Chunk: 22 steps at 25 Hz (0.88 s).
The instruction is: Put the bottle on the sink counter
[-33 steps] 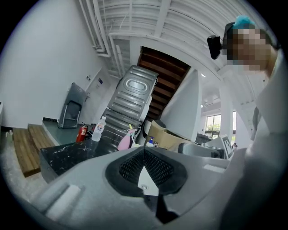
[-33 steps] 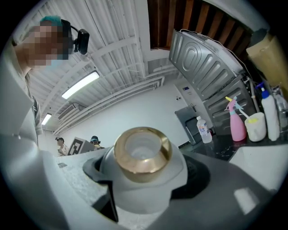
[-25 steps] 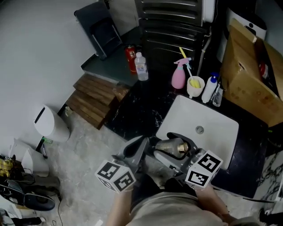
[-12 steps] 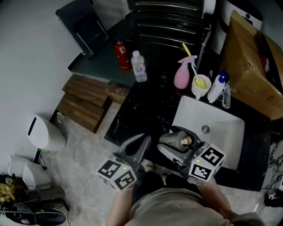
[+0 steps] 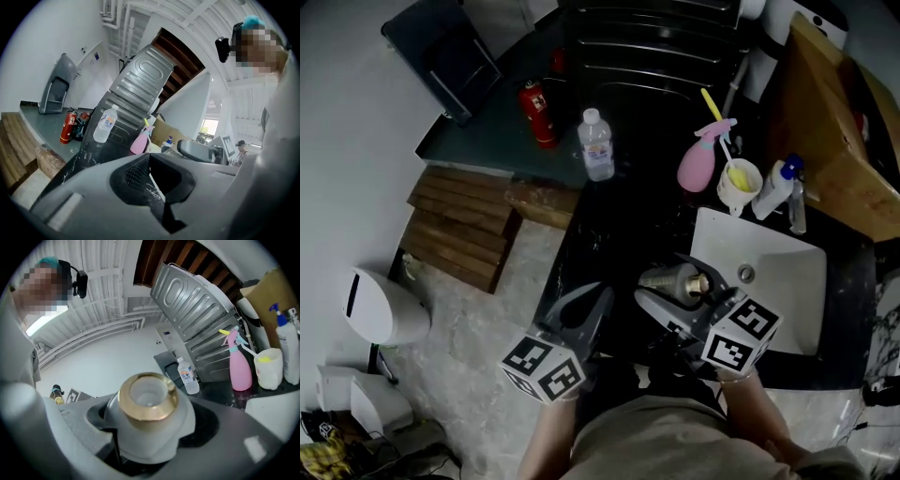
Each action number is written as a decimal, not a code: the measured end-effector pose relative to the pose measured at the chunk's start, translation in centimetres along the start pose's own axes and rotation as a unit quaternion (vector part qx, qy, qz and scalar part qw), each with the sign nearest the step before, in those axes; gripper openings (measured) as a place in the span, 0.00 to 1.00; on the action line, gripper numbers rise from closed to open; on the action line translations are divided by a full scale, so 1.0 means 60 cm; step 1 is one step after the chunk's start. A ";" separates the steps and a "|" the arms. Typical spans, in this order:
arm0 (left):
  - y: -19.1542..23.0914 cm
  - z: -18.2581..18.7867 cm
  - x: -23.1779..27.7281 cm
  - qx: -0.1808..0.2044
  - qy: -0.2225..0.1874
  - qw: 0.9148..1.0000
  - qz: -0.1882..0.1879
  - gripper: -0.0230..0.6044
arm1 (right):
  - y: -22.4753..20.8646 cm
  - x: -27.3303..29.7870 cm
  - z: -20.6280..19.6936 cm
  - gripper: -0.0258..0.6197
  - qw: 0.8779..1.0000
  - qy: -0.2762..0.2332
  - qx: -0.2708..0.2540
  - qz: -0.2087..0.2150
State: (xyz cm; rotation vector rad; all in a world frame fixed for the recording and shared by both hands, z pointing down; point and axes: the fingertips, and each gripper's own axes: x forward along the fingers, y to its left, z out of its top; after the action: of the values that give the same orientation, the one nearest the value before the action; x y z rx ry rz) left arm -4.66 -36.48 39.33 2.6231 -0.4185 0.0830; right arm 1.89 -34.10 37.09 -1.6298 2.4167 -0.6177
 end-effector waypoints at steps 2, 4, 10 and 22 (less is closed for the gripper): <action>0.013 -0.001 0.012 -0.005 0.008 1.000 -0.015 0.05 | -0.014 0.016 -0.001 0.57 1.000 0.006 -0.005 -0.016; 0.025 -0.002 0.025 -0.009 0.014 0.999 -0.030 0.05 | -0.030 0.032 -0.002 0.57 0.999 0.012 -0.013 -0.033; 0.061 -0.002 0.057 -0.022 0.030 0.997 -0.060 0.05 | -0.093 0.070 -0.001 0.57 0.996 0.016 -0.002 -0.084; 0.119 -0.033 0.108 -0.029 0.068 0.993 -0.088 0.05 | -0.204 0.121 -0.020 0.57 0.987 0.059 -0.019 -0.146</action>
State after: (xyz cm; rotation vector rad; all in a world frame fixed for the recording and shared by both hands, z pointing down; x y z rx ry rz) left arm -0.66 -43.34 45.16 2.5656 -0.1395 0.1865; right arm 8.99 -44.35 44.03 -2.0393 2.2962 -0.7350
